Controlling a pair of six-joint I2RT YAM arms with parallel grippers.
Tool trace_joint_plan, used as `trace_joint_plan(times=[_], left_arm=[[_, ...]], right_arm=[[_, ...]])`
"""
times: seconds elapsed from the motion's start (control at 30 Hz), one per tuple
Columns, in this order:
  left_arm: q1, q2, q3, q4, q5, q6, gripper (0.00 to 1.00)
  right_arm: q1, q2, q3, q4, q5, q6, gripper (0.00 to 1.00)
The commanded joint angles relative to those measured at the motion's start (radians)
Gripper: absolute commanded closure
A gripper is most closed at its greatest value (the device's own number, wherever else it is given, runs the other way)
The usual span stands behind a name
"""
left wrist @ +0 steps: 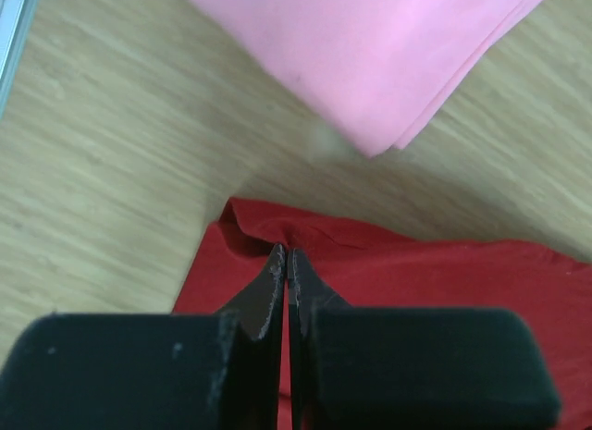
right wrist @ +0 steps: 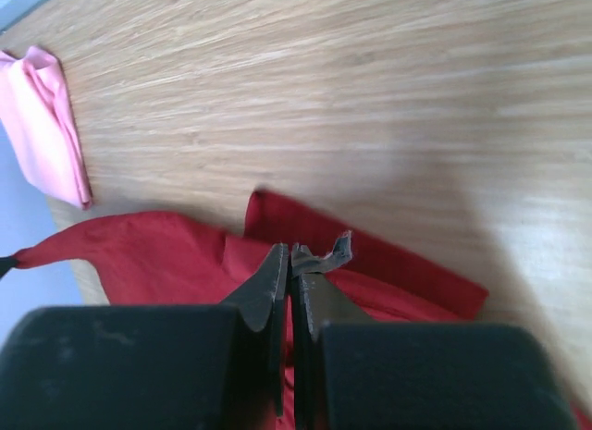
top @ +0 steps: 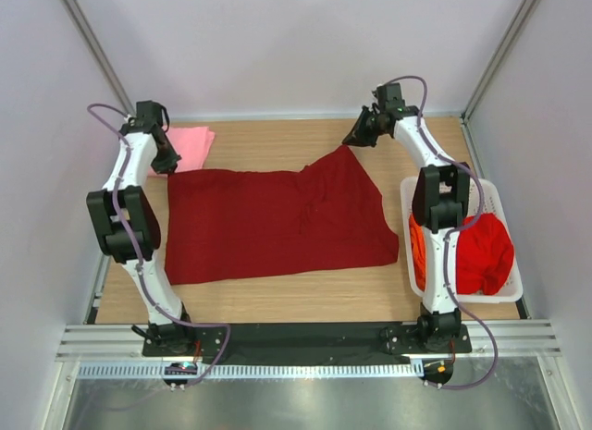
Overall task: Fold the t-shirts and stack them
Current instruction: Fold the tshirt
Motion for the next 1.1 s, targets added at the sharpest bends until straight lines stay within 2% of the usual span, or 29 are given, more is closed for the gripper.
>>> trace_joint_plan(times=[0.0, 0.47, 0.77, 1.07], left_arm=[[-0.003, -0.068, -0.036, -0.047, -0.045, -0.027, 1.0], [-0.001, -0.143, -0.121, -0.2, -0.243, -0.07, 1.0], [-0.003, -0.177, -0.245, -0.25, -0.285, -0.145, 1.0], [-0.003, -0.179, -0.337, -0.285, -0.334, -0.229, 1.0]], right_arm=[[-0.013, -0.125, -0.059, -0.036, 0.001, 0.009, 0.99], [-0.024, -0.357, -0.34, -0.104, 0.084, -0.048, 0.99], [-0.028, -0.507, -0.542, -0.177, 0.151, -0.088, 0.99], [-0.027, -0.541, -0.682, -0.177, 0.159, -0.118, 0.99]])
